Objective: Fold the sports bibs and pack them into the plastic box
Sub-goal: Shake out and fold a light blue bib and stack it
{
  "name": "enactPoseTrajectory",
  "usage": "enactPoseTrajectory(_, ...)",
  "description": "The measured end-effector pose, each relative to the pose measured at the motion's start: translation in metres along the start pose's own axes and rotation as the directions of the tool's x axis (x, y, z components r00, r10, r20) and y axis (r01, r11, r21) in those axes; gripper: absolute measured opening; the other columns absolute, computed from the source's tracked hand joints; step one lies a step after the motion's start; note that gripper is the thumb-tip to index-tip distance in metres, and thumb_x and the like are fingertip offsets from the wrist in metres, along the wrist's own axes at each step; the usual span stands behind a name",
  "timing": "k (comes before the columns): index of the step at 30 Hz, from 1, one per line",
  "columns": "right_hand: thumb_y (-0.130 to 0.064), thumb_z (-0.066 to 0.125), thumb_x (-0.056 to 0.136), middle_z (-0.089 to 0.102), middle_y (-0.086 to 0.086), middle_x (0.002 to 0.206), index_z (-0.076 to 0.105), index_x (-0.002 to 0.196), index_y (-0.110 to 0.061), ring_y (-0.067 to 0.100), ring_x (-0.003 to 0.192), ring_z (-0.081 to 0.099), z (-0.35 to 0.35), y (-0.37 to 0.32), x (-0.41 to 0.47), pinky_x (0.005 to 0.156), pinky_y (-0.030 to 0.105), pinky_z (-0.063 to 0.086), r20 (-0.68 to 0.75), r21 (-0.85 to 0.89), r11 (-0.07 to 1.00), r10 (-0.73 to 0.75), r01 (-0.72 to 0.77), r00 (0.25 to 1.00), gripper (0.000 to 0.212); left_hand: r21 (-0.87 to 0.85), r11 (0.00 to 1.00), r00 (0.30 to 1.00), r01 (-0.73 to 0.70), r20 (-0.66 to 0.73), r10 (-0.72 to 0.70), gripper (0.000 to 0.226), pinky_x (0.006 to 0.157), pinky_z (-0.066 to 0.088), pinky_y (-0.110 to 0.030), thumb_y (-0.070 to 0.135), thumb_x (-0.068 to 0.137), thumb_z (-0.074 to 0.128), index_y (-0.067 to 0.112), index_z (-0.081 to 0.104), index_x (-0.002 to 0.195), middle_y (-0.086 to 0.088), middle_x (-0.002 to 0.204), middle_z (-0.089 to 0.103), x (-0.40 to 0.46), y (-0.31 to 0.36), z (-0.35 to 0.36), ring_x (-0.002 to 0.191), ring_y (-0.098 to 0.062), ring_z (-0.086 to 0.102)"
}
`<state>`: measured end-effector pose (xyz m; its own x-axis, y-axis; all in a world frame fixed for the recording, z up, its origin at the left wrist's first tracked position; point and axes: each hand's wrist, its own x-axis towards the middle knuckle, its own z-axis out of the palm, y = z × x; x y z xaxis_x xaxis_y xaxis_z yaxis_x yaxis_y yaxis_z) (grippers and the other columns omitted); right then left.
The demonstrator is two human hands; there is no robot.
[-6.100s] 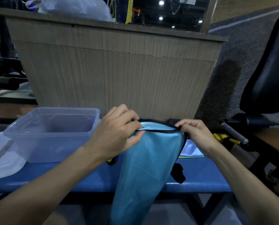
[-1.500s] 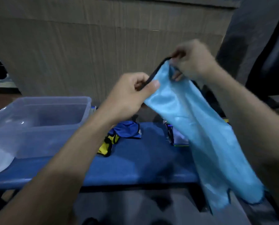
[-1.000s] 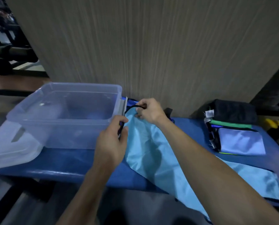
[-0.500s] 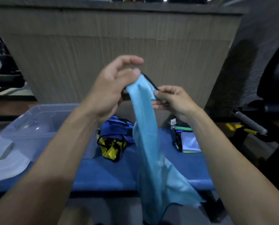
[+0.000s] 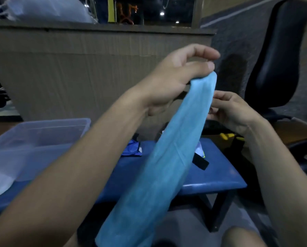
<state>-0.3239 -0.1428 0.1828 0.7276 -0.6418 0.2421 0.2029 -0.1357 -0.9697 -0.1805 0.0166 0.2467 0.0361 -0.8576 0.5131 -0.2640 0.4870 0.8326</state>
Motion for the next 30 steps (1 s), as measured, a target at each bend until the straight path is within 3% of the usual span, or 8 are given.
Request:
enactPoseTrajectory(5, -0.021, 0.079, 0.067, 0.068, 0.001, 0.072, 0.058, 0.12, 0.0, 0.009, 0.057, 0.066, -0.054, -0.019, -0.022, 0.058, 0.025, 0.059, -0.166, -0.157, 0.984, 0.053, -0.079, 0.985, 0.06, -0.174, 0.984, 0.999, 0.035, 0.022, -0.032, 0.022, 0.063, 0.05, -0.022, 0.003, 0.102, 0.056, 0.007, 0.056, 0.123, -0.012, 0.086, 0.057, 0.005, -0.027, 0.042, 0.068, -0.011, 0.059)
enactPoseTrajectory(10, -0.017, 0.07, 0.078, 0.063, -0.006, 0.057, 0.061, 0.088, -0.015, 0.005, 0.048, 0.062, -0.064, -0.087, -0.003, 0.048, 0.015, 0.054, -0.251, -0.293, 0.955, -0.036, -0.041, 0.967, 0.013, -0.379, 0.925, 0.987, -0.029, -0.159, -0.034, 0.019, 0.062, 0.046, -0.024, 0.002, 0.101, 0.056, 0.01, 0.058, 0.118, -0.006, 0.085, 0.06, 0.023, -0.036, 0.028, 0.066, -0.006, 0.057)
enactPoseTrajectory(13, -0.009, 0.068, 0.092, 0.065, -0.003, 0.061, 0.064, 0.086, -0.014, 0.007, 0.053, 0.066, -0.036, -0.106, 0.053, 0.05, 0.015, 0.054, -0.24, -0.392, 0.92, -0.101, -0.001, 0.966, 0.009, -0.45, 0.892, 0.954, -0.047, -0.284, -0.094, 0.015, 0.051, 0.046, -0.021, 0.003, 0.102, 0.054, 0.011, 0.057, 0.115, 0.001, 0.081, 0.061, 0.025, -0.042, -0.008, 0.053, -0.003, 0.056)
enactPoseTrajectory(16, -0.005, 0.07, 0.093, 0.064, 0.012, 0.074, 0.062, 0.093, -0.008, 0.019, 0.062, 0.074, 0.021, -0.076, 0.131, 0.054, 0.023, 0.059, -0.153, -0.468, 0.884, -0.08, 0.0, 0.985, 0.009, -0.313, 0.949, 0.863, -0.036, -0.488, -0.128, 0.013, 0.057, 0.052, -0.027, 0.006, 0.102, 0.056, 0.012, 0.059, 0.113, 0.003, 0.08, 0.065, 0.012, -0.076, -0.063, 0.058, -0.005, 0.06)
enactPoseTrajectory(20, 0.002, 0.065, 0.094, 0.062, 0.022, 0.076, 0.059, 0.093, -0.003, 0.021, 0.055, 0.073, 0.107, 0.039, 0.215, 0.05, 0.032, 0.061, -0.024, -0.531, 0.846, 0.05, -0.055, 0.998, 0.008, 0.086, 0.949, 0.721, 0.304, -0.672, -0.17, 0.009, 0.067, 0.059, -0.037, 0.016, 0.102, 0.059, 0.021, 0.06, 0.109, 0.003, 0.096, 0.073, -0.039, -0.162, -0.144, 0.081, -0.01, 0.068)
enactPoseTrajectory(24, 0.003, 0.061, 0.097, 0.064, 0.02, 0.071, 0.057, 0.081, -0.011, 0.01, 0.043, 0.065, 0.178, 0.165, 0.247, 0.048, 0.028, 0.059, -0.006, -0.529, 0.833, 0.187, -0.162, 0.982, 0.021, 0.577, 0.518, 0.718, 0.632, -0.688, -0.11, 0.014, 0.068, 0.048, -0.035, 0.021, 0.1, 0.059, 0.02, 0.059, 0.114, 0.0, 0.093, 0.067, -0.107, -0.231, -0.192, 0.086, -0.025, 0.065)
enactPoseTrajectory(27, 0.0, 0.065, 0.096, 0.067, 0.014, 0.072, 0.061, 0.081, -0.011, 0.013, 0.052, 0.068, 0.218, 0.226, 0.255, 0.058, 0.031, 0.063, 0.009, -0.519, 0.833, 0.228, -0.191, 0.974, 0.018, 0.681, 0.267, 0.727, 0.682, -0.67, -0.152, 0.025, 0.073, 0.051, -0.047, 0.017, 0.1, 0.054, 0.017, 0.053, 0.124, -0.012, 0.105, 0.068, -0.132, -0.25, -0.203, 0.093, -0.039, 0.065)
enactPoseTrajectory(30, -0.003, 0.069, 0.093, 0.069, 0.012, 0.074, 0.066, 0.085, -0.011, 0.015, 0.061, 0.071, 0.246, 0.258, 0.261, 0.066, 0.03, 0.063, 0.03, -0.526, 0.836, 0.202, -0.157, 0.979, 0.011, 0.753, 0.049, 0.753, 0.656, -0.649, -0.113, 0.041, 0.064, 0.052, -0.043, 0.016, 0.094, 0.061, 0.016, 0.048, 0.133, -0.007, 0.127, 0.051, -0.144, -0.256, -0.193, 0.099, -0.031, 0.062)
